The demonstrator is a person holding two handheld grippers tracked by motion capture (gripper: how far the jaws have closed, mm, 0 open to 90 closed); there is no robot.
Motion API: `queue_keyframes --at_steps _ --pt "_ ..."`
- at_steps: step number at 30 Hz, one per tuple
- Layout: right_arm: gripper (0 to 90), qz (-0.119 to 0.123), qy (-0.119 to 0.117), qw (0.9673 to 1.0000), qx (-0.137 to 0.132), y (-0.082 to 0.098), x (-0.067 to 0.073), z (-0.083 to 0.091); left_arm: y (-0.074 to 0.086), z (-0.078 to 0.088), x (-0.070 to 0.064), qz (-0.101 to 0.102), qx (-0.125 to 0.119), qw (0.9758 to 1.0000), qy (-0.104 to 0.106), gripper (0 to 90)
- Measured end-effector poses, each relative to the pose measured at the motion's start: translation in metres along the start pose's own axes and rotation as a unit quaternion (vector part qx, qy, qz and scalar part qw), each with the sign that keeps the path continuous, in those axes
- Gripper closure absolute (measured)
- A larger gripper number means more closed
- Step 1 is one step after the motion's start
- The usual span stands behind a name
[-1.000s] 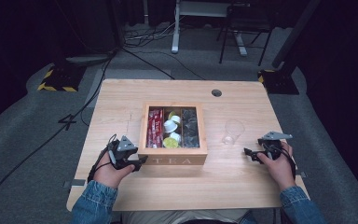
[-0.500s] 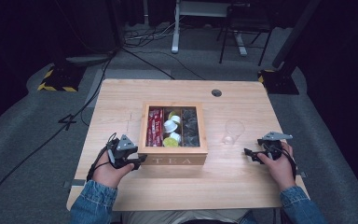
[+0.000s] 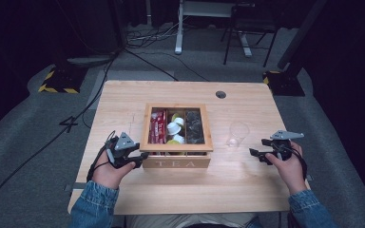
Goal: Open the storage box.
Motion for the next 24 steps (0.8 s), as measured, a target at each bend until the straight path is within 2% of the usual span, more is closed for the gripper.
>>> queue_keyframes --at_steps 11,14,17,24 --pt "26.0 0.035 -0.028 0.9987 -0.023 -0.030 0.028 0.021 -0.010 0.006 0.007 0.015 -0.041 0.9990 -0.006 56.0" --pt "25.4 0.042 -0.038 0.9979 -0.031 -0.039 0.037 0.024 -0.012 0.007 0.008 0.017 -0.045 0.9988 -0.008 56.7" --pt "24.7 0.046 -0.046 0.9971 -0.039 -0.048 0.044 0.027 -0.013 0.006 0.009 0.008 -0.039 0.9992 -0.009 56.6" --pt "22.9 0.063 -0.068 0.9942 -0.054 -0.068 0.062 0.031 -0.018 0.009 0.010 0.012 -0.044 0.9989 -0.009 56.5"
Point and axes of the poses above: each handheld gripper's, and its own axes: z roughly backward along the jaws, y roughly out of its underside, x roughly to its left, the point moved 4 cm from there along -z, roughly forward along the jaws, and after that the axes turned 5 degrees about -z, right-handed, at the moved point
